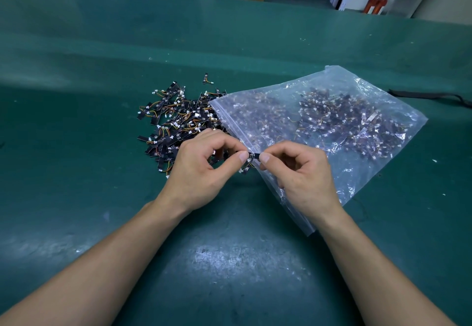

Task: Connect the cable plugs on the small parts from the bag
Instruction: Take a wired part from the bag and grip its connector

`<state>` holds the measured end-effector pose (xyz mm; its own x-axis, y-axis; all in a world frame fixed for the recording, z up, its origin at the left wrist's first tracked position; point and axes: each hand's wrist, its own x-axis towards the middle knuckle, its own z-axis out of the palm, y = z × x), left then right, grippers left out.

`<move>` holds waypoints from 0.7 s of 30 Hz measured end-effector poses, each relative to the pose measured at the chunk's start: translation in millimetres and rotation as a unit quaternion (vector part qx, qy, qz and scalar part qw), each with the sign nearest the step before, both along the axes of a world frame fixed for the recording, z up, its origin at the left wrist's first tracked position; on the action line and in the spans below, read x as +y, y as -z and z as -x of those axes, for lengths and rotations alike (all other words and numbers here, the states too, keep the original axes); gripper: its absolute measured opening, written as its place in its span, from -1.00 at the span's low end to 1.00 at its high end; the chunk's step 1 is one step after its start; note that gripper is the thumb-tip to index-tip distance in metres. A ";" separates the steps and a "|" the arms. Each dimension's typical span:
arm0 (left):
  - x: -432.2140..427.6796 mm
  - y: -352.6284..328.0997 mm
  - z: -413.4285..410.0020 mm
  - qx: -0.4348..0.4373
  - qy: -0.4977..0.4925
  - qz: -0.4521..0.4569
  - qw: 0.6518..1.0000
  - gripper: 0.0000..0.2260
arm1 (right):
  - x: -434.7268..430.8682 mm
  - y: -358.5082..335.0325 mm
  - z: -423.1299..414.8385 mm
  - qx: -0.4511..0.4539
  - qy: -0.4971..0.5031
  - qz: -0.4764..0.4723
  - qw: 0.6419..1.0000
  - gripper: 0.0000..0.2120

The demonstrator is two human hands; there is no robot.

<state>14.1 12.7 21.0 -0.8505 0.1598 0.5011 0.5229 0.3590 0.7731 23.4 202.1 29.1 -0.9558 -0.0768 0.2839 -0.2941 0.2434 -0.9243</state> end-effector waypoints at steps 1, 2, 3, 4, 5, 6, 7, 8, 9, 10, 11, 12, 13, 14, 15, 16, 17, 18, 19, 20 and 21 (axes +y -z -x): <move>0.2 0.0 0.0 -0.005 0.004 -0.001 1.000 -0.95 | -0.3 -0.3 0.1 -0.001 0.002 0.002 1.000 -0.89; 0.2 0.3 0.0 -0.009 0.007 -0.004 1.000 -0.91 | -0.4 -0.6 0.1 -0.002 0.005 0.005 1.000 -0.89; -0.1 0.7 0.0 -0.014 0.009 -0.007 1.000 -0.87 | -0.7 -0.9 0.1 -0.004 0.007 0.008 1.000 -0.89; -0.5 0.9 0.0 -0.017 0.010 -0.011 1.000 -0.86 | -0.7 -1.2 0.3 -0.006 0.009 0.009 1.000 -0.90; -0.6 0.6 0.0 -0.022 0.011 -0.015 1.000 -0.86 | -0.6 -1.5 0.4 -0.008 0.009 0.008 1.000 -0.90; -0.5 0.5 -0.2 -0.025 0.011 -0.017 0.999 -0.88 | -0.4 -1.5 0.4 -0.010 0.008 0.007 1.000 -0.90; 0.1 0.4 -0.3 -0.029 0.010 -0.019 0.999 -0.90 | -0.1 -1.5 0.4 -0.012 0.006 0.006 1.000 -0.89; 0.7 0.2 -0.2 -0.031 0.009 -0.020 0.999 -0.92 | 0.1 -1.3 0.2 -0.013 0.006 0.006 1.000 -0.89; 1.4 0.3 0.0 -0.034 0.009 -0.020 0.999 -0.93 | 0.2 -1.2 0.1 -0.014 0.006 0.006 1.000 -0.89; 1.8 0.5 0.2 -0.037 0.009 -0.021 0.999 -0.92 | 0.4 -0.9 -0.1 -0.015 0.006 0.008 1.000 -0.89; 1.8 0.5 0.4 -0.040 0.009 -0.022 0.999 -0.92 | 0.4 -0.7 -0.1 -0.015 0.006 0.009 1.000 -0.90; 1.5 0.2 0.5 -0.042 0.009 -0.023 0.999 -0.91 | 0.3 -0.4 -0.1 -0.016 0.003 0.010 1.000 -0.91; 1.3 -0.3 0.5 -0.043 0.008 -0.023 0.999 -0.90 | 0.2 -0.3 -0.1 -0.017 -0.001 0.010 1.000 -0.92; 1.0 -0.7 0.5 -0.041 0.008 -0.022 0.999 -0.90 | 0.3 -0.1 0.1 -0.018 -0.005 0.011 1.000 -0.92; 0.8 -1.0 0.5 -0.039 0.007 -0.020 0.999 -0.90 | 0.1 0.1 0.4 -0.018 -0.008 0.012 1.000 -0.92; 0.9 -1.1 0.4 -0.037 0.007 -0.019 0.999 -0.90 | 0.0 0.3 0.5 -0.016 -0.010 0.011 1.000 -0.92; 1.2 -1.3 0.3 -0.036 0.006 -0.017 0.999 -0.90 | -0.4 0.2 0.6 -0.011 -0.012 0.008 1.000 -0.91; 1.5 -1.5 0.2 -0.035 0.006 -0.016 0.999 -0.90 | -0.7 0.3 0.5 -0.006 -0.012 0.004 1.000 -0.90; 1.7 -1.6 -0.1 -0.034 0.006 -0.014 0.999 -0.89 | -0.9 0.3 0.5 -0.002 -0.011 -0.001 1.000 -0.88; 1.6 -1.5 -0.3 -0.032 0.006 -0.012 0.999 -0.90 | -1.0 0.4 0.3 0.001 -0.010 -0.004 1.000 -0.88; 1.3 -1.3 -0.4 -0.031 0.007 -0.012 0.999 -0.92 | -1.1 0.3 0.2 0.001 -0.009 -0.006 1.000 -0.88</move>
